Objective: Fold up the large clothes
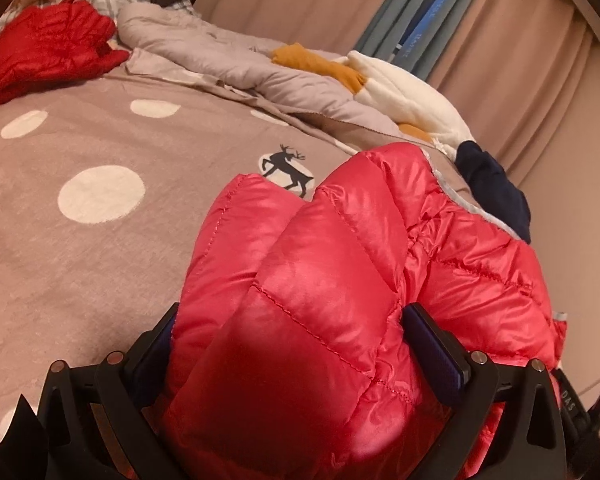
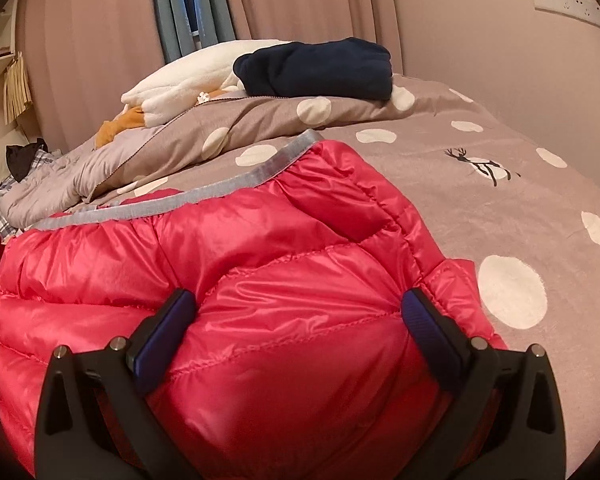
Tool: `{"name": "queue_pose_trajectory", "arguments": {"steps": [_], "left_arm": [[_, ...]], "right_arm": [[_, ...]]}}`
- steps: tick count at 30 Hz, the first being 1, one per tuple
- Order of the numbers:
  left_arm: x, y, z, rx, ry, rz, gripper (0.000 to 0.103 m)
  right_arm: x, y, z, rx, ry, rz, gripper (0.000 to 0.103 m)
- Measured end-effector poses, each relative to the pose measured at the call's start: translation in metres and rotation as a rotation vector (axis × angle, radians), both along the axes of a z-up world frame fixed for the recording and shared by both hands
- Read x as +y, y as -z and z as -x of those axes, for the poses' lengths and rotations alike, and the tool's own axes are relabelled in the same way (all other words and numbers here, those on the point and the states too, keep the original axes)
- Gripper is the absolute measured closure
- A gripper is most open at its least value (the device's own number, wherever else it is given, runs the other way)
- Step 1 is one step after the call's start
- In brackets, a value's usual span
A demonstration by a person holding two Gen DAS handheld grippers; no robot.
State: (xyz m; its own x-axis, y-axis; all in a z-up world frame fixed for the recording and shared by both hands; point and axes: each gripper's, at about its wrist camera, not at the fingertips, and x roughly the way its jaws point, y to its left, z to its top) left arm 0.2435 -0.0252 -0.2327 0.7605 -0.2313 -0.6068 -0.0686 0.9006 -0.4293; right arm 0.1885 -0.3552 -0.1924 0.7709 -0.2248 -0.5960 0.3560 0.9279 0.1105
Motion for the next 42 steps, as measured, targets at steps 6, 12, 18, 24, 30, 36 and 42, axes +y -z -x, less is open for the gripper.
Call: {"name": "queue_pose_trajectory", "arguments": {"steps": [6, 12, 18, 24, 30, 36, 42], "left_arm": [[-0.007, 0.000, -0.002, -0.002, -0.018, -0.046, 0.000], [-0.010, -0.004, -0.001, -0.011, -0.039, -0.085, 0.000], [-0.016, -0.022, 0.012, -0.064, -0.110, -0.178, 0.007], [-0.021, -0.078, 0.067, -0.352, -0.180, -0.217, 0.023], [-0.045, -0.082, 0.064, -0.375, -0.004, -0.161, 0.029], [-0.073, -0.022, 0.026, -0.173, 0.094, -0.263, 0.028], [-0.067, -0.016, 0.012, -0.133, 0.121, -0.207, 0.025]], "right_arm": [[-0.002, 0.004, -0.002, -0.001, -0.004, -0.011, 0.000], [-0.002, 0.004, -0.003, 0.001, -0.002, -0.003, 0.000], [-0.004, 0.000, -0.001, -0.006, -0.003, -0.005, 0.000], [-0.006, -0.010, 0.008, -0.005, -0.010, -0.027, 0.000], [0.002, -0.037, 0.035, -0.095, -0.071, -0.098, 0.000], [0.004, -0.005, 0.021, 0.037, -0.111, -0.049, 0.000], [0.012, 0.003, 0.010, 0.051, -0.108, 0.058, 0.000]]}}
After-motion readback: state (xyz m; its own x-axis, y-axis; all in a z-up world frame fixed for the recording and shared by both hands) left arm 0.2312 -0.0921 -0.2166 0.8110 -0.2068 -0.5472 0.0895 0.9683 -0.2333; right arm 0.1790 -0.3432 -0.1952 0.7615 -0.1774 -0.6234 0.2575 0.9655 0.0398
